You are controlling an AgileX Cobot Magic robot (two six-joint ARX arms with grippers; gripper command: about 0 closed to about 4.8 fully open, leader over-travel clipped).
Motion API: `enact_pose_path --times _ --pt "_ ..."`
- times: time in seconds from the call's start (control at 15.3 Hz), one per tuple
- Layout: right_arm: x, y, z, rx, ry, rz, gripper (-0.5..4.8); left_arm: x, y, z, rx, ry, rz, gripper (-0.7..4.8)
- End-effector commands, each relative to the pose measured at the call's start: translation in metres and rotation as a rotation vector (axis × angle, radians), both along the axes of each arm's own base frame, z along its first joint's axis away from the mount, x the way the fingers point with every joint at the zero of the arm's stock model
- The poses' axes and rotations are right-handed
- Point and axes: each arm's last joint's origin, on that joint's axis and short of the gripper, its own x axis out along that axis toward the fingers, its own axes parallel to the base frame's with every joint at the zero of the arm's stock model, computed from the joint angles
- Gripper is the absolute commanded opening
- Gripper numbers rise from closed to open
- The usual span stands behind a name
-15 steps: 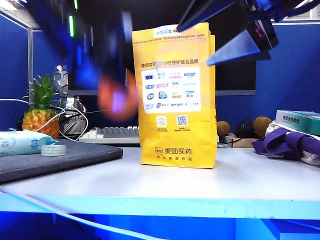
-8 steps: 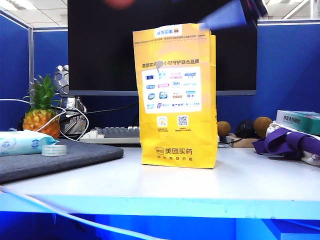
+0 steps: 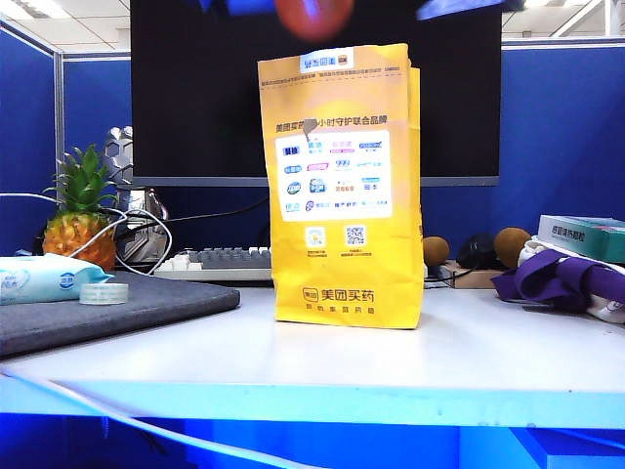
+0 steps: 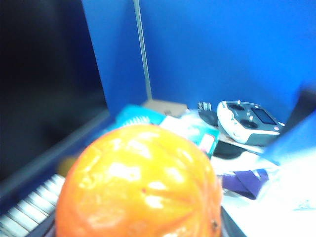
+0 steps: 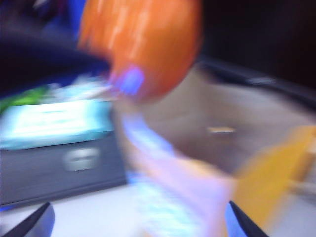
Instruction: Pick up the orange and throw it into the yellow paper bag.
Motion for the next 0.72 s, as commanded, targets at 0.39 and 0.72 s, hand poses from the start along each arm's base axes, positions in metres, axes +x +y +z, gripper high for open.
enact_pose_path --times 0.39,0.72 --pt "-0.009 -0.01 0.016 -0.058 -0.138 -0.159 4.79 0.015 -0.007 -0.013 -0.053 0.027 -0.001 4.79" --pt "-0.018 -0.016 0.025 -0.037 -0.172 -0.166 4.79 -0.002 0.002 0.014 -0.054 -0.027 0.036 4.79"
